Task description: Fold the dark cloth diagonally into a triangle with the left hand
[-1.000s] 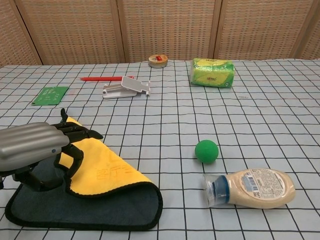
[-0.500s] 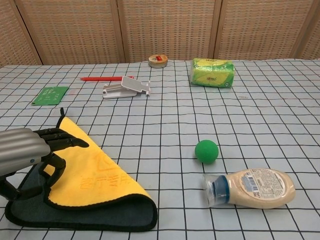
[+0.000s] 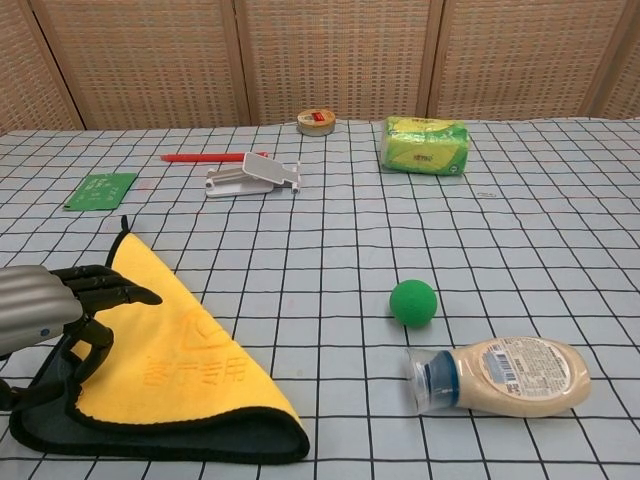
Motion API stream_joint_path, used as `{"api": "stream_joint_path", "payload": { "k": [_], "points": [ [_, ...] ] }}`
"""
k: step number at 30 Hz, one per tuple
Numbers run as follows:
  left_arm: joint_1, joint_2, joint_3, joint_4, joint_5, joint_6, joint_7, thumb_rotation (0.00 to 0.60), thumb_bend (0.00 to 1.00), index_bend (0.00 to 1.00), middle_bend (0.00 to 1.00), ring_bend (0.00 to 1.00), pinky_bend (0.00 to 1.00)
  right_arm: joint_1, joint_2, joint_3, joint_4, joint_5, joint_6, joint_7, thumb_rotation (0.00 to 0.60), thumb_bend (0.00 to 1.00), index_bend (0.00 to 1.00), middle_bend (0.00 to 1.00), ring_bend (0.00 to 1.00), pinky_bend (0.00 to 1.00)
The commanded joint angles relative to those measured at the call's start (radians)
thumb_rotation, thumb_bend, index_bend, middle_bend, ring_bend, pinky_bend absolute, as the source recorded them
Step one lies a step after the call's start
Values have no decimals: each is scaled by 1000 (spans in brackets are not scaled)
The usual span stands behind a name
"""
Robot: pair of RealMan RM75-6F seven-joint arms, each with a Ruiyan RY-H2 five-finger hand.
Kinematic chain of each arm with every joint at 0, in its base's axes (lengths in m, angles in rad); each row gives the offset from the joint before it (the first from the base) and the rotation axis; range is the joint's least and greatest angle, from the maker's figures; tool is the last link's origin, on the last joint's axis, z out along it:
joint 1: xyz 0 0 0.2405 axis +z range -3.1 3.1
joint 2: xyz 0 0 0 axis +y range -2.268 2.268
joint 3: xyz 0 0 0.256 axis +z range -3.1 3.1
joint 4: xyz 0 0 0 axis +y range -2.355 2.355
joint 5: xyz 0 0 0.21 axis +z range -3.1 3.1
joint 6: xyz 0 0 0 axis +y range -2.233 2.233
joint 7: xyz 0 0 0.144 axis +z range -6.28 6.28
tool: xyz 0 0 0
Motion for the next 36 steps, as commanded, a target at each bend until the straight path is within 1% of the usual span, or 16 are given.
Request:
{"api": "stream_joint_path", "payload": {
  "k": [1, 20, 36],
  "points": [
    [3, 3, 4, 4, 7, -4, -4, 600, 458, 581, 0, 0, 0, 0, 0, 0, -1, -1, 1, -1, 600, 0, 112, 0, 0, 0],
    [36, 28, 12, 27, 51, -4, -30, 600, 459, 581, 0, 0, 0, -2, 0, -2, -5, -4, 5, -7, 600, 0, 112, 0, 0, 0],
    [62, 38, 10, 34, 54, -7, -36, 600, 459, 578, 0, 0, 0, -3, 1, -3, -7, -8, 9, -7, 600, 0, 112, 0, 0, 0]
  ]
}}
